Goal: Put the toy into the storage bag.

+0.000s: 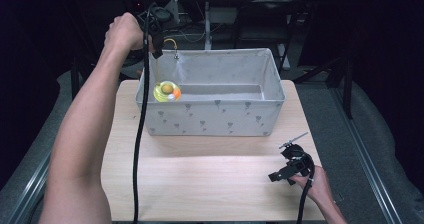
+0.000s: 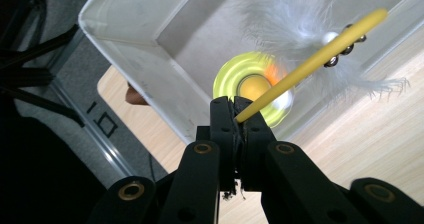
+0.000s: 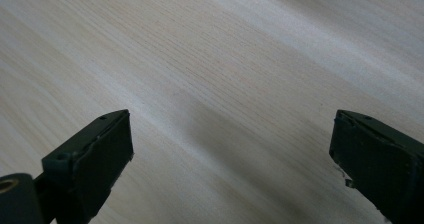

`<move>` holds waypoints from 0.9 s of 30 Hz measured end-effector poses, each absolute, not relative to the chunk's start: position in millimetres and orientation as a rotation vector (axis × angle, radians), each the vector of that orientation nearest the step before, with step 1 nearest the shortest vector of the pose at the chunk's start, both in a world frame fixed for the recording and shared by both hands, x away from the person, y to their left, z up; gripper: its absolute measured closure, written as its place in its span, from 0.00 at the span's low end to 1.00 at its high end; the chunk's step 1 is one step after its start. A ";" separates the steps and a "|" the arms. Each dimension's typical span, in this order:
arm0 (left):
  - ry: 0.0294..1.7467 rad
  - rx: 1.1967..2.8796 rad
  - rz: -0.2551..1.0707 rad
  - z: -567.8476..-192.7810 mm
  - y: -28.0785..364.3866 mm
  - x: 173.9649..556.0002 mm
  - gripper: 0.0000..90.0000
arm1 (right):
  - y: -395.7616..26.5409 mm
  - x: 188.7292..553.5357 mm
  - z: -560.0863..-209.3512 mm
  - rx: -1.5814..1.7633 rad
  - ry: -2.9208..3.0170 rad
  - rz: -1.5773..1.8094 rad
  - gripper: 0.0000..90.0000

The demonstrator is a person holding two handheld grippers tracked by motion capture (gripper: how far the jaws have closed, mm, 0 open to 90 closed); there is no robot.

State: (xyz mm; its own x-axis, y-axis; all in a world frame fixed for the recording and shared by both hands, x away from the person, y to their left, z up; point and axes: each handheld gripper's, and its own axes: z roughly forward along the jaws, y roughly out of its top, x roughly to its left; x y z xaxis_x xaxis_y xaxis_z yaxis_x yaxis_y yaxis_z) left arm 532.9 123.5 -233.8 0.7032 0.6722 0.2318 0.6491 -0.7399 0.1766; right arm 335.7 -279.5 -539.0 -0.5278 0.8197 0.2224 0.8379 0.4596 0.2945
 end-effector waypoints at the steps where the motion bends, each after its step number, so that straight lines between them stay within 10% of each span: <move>1: 1.095 2.829 0.432 -235.3 123.5 533.3 0.98 | -279.5 335.8 -538.8 -1.501 -2.643 -0.574 0.04; 27: 1.101 2.811 0.303 -273.0 138.5 536.4 0.98 | -277.7 335.9 -540.5 -1.514 -2.634 -0.595 0.04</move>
State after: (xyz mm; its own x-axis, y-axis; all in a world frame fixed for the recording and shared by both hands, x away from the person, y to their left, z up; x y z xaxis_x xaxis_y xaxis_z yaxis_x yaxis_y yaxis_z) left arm 536.4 138.5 -273.0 0.7175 0.6811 0.1458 0.6598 -0.7317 0.1714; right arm 335.9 -277.7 -540.5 -0.5208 0.8229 0.2270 0.8406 0.4480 0.3044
